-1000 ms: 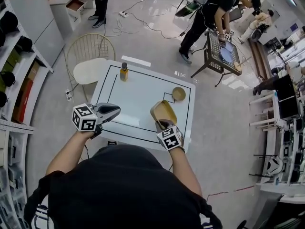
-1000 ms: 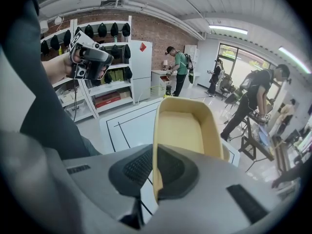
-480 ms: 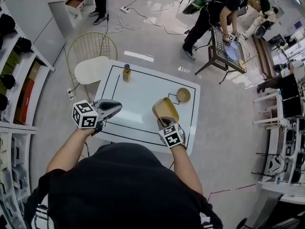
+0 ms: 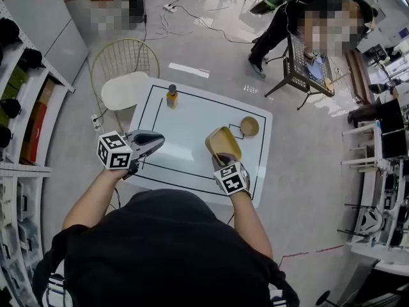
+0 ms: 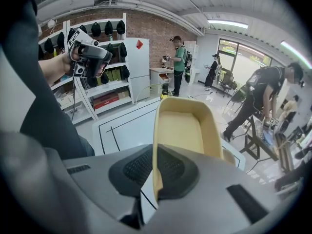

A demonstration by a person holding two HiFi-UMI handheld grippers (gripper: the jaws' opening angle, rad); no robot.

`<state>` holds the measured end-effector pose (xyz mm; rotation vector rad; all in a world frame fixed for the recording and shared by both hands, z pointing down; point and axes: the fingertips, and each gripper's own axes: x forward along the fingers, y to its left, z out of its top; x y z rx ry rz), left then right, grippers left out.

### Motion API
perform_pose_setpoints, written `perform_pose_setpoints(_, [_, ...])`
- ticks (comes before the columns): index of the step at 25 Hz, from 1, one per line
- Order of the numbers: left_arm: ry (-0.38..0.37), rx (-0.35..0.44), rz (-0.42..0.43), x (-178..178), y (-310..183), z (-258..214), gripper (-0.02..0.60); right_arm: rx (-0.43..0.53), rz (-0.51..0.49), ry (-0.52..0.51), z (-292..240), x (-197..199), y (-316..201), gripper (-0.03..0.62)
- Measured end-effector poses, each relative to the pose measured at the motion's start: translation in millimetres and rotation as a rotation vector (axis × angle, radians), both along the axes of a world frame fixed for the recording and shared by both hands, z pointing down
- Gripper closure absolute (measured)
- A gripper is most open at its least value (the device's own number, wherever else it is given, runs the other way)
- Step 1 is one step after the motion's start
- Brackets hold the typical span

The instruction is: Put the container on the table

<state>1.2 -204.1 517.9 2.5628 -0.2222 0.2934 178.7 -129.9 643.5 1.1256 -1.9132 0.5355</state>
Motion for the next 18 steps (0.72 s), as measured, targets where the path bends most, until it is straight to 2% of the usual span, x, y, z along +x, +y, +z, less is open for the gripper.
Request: perform_pose_setpoints(18, [-0.002,-0.017,-0.012,1,-1,5,0.551,-0.035,-0.021,0.008,15,2,-3,0.582])
